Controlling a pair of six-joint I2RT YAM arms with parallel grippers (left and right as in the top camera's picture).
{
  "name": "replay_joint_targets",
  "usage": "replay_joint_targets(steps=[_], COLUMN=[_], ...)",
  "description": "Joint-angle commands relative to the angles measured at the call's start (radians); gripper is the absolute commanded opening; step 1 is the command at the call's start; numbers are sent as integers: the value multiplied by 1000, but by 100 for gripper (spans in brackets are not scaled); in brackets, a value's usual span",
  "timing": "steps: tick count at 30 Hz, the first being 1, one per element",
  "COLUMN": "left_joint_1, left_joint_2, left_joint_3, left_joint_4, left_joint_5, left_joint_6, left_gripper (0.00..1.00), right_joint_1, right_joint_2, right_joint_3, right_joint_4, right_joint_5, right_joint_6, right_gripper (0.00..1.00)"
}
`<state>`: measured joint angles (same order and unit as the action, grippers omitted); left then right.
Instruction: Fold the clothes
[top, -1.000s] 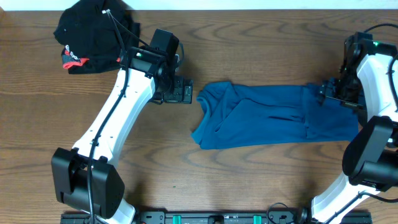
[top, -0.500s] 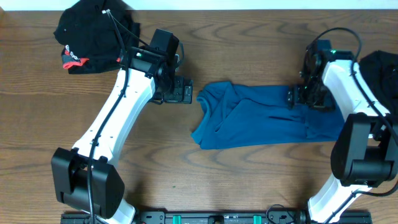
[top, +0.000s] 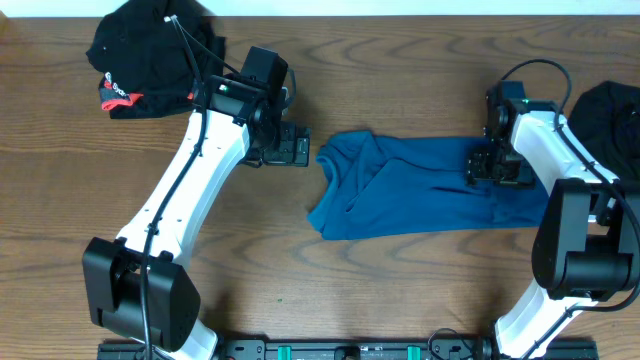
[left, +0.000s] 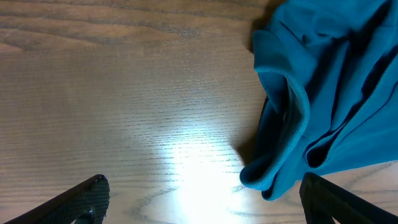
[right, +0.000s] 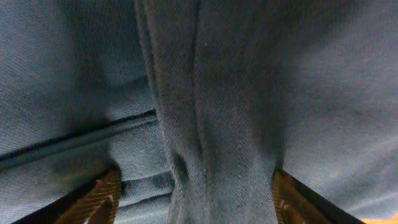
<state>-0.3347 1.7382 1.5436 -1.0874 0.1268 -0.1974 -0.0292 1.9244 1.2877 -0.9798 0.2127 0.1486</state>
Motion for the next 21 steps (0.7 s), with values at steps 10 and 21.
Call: replay_joint_targets(steps=[10,21], left_joint_1=[4,4], left_joint_2=[-5,-5], left_joint_3=[-6,-6], left_joint_4=[0,1], left_joint_5=[-9,-9], left_joint_6=[9,9], left_gripper=[98,98], right_joint_1=[4,10], right_joint_2=[11,11], right_joint_3=[-55,-33], right_joint_4=[31,-28], right_joint_5=[55,90], right_joint_6=[19,38], right_gripper=[16,1])
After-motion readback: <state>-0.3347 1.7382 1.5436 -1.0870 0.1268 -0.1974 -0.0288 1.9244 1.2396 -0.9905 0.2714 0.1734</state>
